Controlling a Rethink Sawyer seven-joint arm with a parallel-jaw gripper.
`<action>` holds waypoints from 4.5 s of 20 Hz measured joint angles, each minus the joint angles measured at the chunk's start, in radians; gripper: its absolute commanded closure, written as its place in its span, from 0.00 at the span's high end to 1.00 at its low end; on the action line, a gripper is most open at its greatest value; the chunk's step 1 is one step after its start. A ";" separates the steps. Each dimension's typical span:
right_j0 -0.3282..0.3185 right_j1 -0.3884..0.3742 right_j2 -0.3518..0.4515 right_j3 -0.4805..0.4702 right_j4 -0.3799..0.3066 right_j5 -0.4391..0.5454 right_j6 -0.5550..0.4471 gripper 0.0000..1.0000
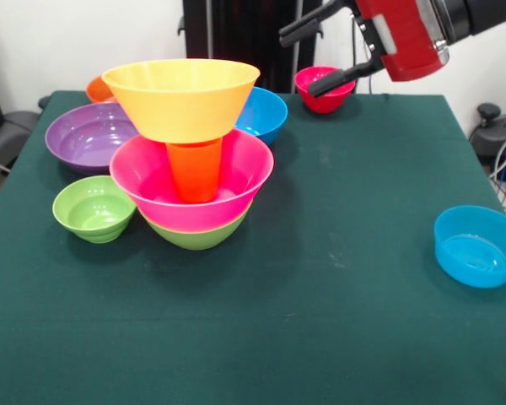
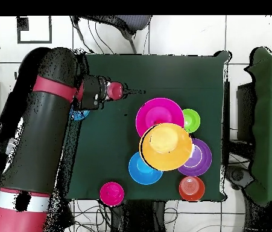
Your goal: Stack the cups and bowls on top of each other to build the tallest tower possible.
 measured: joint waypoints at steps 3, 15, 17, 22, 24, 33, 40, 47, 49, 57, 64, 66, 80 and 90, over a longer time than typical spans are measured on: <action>-0.005 -0.012 0.004 0.002 0.000 0.000 -0.007 1.00; -0.062 -0.118 0.044 0.098 -0.001 -0.025 -0.012 1.00; -0.066 -0.157 0.050 0.152 -0.001 -0.048 -0.012 1.00; -0.066 -0.234 0.064 0.238 -0.001 -0.069 -0.012 1.00; -0.066 -0.259 0.070 0.262 -0.001 -0.069 -0.012 1.00; -0.066 -0.407 0.113 0.368 0.038 -0.069 -0.012 1.00; -0.061 -0.454 0.154 0.415 0.056 -0.087 -0.012 1.00; -0.053 -0.453 0.182 0.455 0.056 -0.142 -0.012 1.00; -0.053 -0.453 0.185 0.460 0.056 -0.151 -0.012 1.00; -0.053 -0.451 0.202 0.497 0.055 -0.229 -0.012 1.00; -0.053 -0.439 0.205 0.510 0.055 -0.284 -0.012 1.00; -0.053 -0.433 0.205 0.513 0.055 -0.298 -0.012 1.00; -0.051 -0.379 0.205 0.536 0.056 -0.390 -0.012 1.00; -0.051 -0.351 0.205 0.572 0.056 -0.456 -0.012 1.00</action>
